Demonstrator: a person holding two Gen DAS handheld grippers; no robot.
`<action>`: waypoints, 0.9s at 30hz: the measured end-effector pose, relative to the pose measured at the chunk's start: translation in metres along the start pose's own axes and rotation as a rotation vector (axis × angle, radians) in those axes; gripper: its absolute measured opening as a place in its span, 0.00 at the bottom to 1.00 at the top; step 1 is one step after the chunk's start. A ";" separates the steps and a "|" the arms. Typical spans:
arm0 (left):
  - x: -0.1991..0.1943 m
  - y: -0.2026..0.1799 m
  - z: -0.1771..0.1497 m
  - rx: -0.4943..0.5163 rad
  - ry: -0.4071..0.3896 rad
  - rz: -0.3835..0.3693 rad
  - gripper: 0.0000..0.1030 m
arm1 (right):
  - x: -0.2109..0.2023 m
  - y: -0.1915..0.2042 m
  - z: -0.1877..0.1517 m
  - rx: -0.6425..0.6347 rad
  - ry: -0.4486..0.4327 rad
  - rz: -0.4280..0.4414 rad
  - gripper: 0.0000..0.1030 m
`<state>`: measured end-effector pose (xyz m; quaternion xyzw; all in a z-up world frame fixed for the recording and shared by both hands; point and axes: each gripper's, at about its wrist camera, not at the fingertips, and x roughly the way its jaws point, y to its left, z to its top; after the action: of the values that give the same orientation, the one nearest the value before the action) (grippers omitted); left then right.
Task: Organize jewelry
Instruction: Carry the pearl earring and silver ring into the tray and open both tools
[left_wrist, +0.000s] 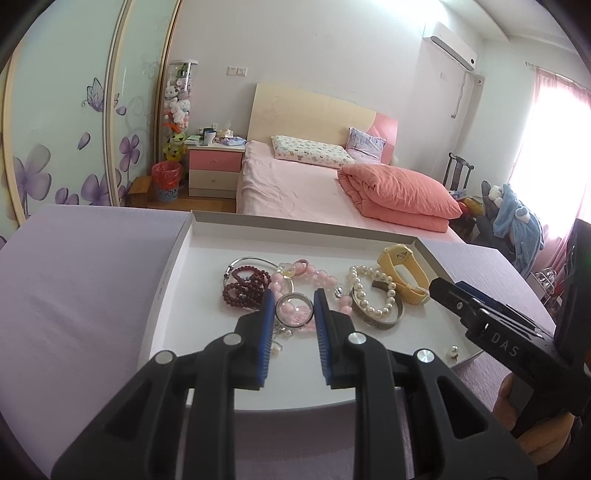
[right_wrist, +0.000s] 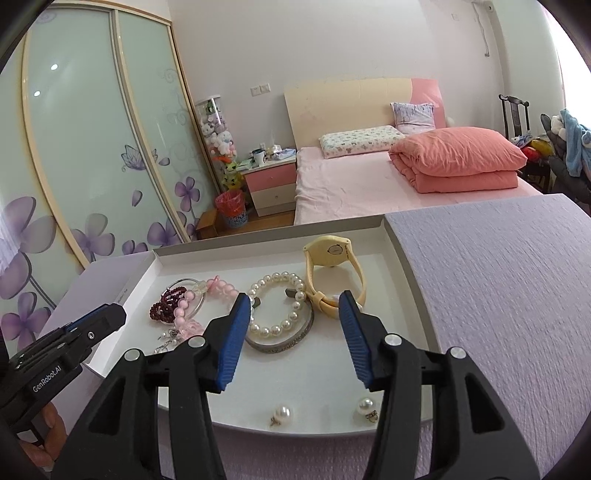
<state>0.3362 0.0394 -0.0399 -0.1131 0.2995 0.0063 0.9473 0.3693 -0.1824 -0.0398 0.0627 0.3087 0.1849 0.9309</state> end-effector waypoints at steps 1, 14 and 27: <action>0.001 0.000 0.000 0.001 0.001 -0.001 0.21 | 0.000 0.000 0.000 -0.002 0.002 -0.002 0.54; 0.007 -0.008 0.001 0.017 -0.030 -0.028 0.21 | 0.001 -0.008 -0.001 0.020 0.006 -0.031 0.57; 0.018 -0.011 -0.003 0.008 -0.020 -0.045 0.21 | 0.002 -0.008 -0.003 0.013 0.006 -0.033 0.57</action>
<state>0.3499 0.0267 -0.0499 -0.1159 0.2874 -0.0153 0.9507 0.3713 -0.1888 -0.0446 0.0633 0.3137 0.1674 0.9325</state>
